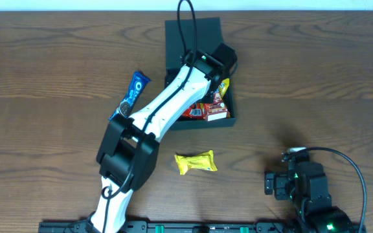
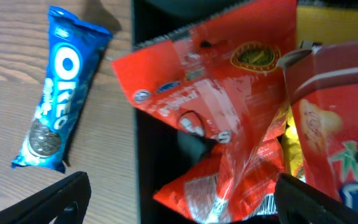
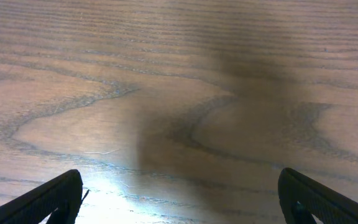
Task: Pack container
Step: 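Open the left gripper and push the Hello Panda box down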
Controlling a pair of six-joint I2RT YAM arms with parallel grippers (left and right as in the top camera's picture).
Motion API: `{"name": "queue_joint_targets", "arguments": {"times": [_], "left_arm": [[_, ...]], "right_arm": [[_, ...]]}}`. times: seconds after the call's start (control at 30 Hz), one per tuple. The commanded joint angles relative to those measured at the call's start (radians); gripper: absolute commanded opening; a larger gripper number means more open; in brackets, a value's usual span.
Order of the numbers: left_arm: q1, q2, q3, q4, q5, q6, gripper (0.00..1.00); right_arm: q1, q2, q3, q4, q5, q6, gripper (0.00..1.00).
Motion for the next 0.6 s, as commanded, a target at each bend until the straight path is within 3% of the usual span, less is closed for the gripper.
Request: {"name": "queue_joint_targets", "arguments": {"times": [0.0,0.57], "left_arm": [[0.006,0.019,-0.006,0.004,-0.003,-0.023,0.95],[-0.01,0.026,-0.003,0.11,0.07,0.037,0.95]], "right_arm": [[-0.005,-0.005,-0.001,-0.001,0.0,0.015,0.99],[-0.005,-0.005,-0.001,-0.001,0.0,0.015,0.99]]}}
